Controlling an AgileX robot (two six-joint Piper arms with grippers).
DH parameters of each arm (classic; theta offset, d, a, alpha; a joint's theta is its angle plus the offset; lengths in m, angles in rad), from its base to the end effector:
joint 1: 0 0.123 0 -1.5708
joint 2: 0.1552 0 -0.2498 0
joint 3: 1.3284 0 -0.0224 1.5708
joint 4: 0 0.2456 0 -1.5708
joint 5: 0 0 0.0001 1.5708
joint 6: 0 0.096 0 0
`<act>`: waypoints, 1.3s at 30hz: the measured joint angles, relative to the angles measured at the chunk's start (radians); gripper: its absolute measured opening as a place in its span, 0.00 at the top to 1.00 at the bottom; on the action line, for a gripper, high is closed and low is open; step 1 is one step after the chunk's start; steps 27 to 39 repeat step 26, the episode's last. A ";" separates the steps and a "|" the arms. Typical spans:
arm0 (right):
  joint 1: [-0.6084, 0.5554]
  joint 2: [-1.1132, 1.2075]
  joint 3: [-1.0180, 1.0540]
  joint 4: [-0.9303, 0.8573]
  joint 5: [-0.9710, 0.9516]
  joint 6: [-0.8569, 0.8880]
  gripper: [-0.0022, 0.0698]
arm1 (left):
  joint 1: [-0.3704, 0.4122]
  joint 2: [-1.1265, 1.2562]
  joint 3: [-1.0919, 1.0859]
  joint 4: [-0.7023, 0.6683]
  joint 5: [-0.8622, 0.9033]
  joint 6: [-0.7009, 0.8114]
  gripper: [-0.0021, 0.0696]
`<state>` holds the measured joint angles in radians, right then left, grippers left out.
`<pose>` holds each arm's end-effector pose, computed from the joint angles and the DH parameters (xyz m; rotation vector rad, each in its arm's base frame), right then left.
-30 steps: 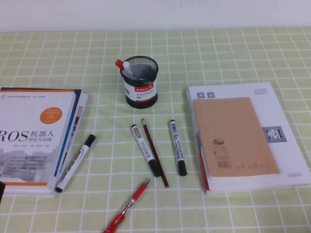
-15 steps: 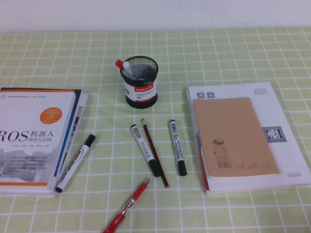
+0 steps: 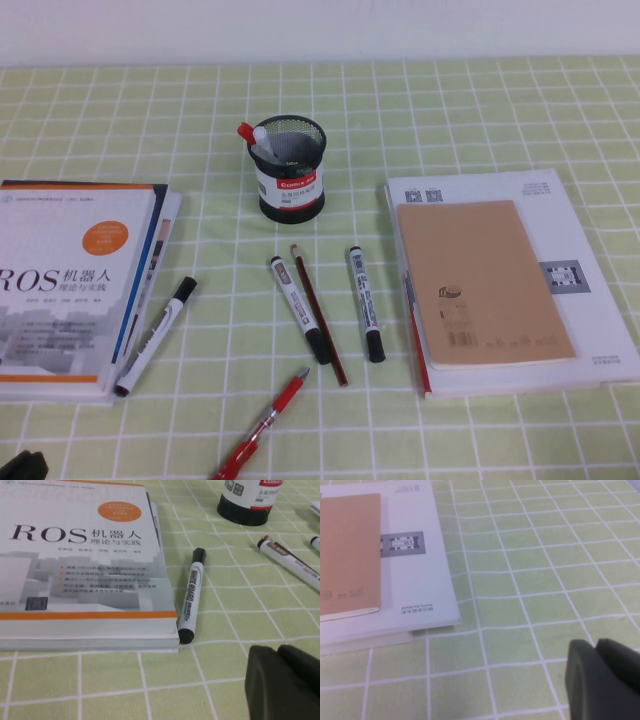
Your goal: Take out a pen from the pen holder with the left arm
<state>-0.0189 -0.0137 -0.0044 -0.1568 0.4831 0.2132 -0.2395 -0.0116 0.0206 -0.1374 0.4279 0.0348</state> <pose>0.0836 -0.0086 0.1714 0.1384 1.9377 -0.0339 0.0822 -0.0257 0.1677 0.1818 1.9175 -0.2761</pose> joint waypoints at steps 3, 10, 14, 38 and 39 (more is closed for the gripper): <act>0.000 0.000 0.000 0.000 0.000 0.000 0.99 | 0.000 -0.001 0.000 -0.008 -0.004 0.009 0.97; 0.000 0.000 0.000 0.000 0.000 0.000 0.99 | 0.000 -0.002 0.002 0.114 -0.012 -0.123 0.97; 0.000 0.000 0.000 0.000 0.000 0.000 0.99 | 0.000 -0.002 0.002 0.166 -0.012 -0.176 0.97; 0.000 0.000 0.000 0.000 0.000 0.000 0.99 | 0.000 -0.002 0.002 0.179 -0.012 -0.184 0.97; 0.000 0.000 0.000 0.000 0.000 0.000 0.99 | 0.000 -0.002 0.002 0.179 -0.012 -0.184 0.97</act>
